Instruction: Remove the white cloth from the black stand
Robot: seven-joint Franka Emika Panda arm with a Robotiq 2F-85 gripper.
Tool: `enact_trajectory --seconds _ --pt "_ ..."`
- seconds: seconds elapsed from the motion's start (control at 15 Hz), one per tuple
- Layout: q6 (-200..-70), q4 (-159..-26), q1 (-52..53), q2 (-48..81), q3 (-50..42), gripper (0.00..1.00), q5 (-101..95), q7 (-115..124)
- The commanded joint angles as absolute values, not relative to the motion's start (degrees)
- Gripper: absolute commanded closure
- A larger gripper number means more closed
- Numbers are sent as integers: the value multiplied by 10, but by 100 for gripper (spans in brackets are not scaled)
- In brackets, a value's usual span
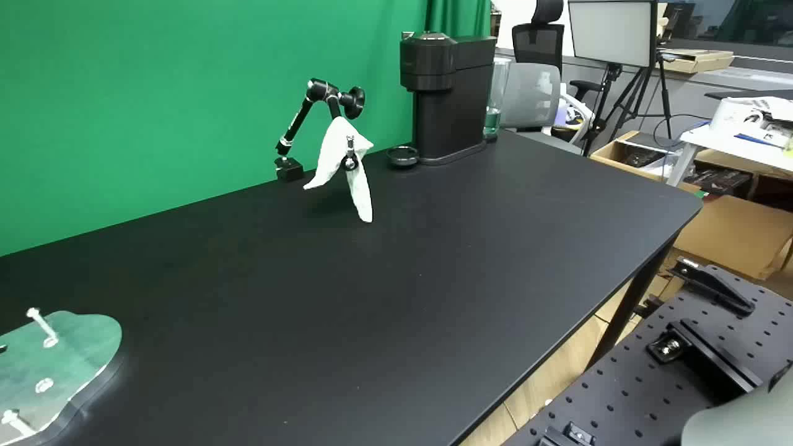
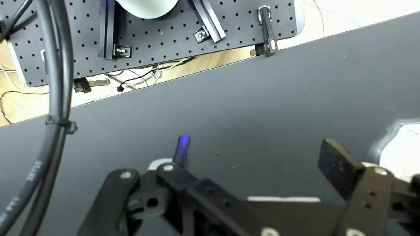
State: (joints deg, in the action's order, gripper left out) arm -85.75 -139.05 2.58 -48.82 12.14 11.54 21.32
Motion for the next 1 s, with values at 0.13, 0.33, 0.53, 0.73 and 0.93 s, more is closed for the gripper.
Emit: enact_trajectory --seconds 0.13,0.33,0.53,0.73,0.93 --pt "-857 -1389 20 -489 125 0 117 210" --pt "-857 -1389 20 -489 125 0 117 210" --pt "-857 -1389 20 -489 125 0 117 210" --pt "-857 -1389 20 -489 125 0 117 210" --pt "-869 -1391 13 -486 124 0 107 209"
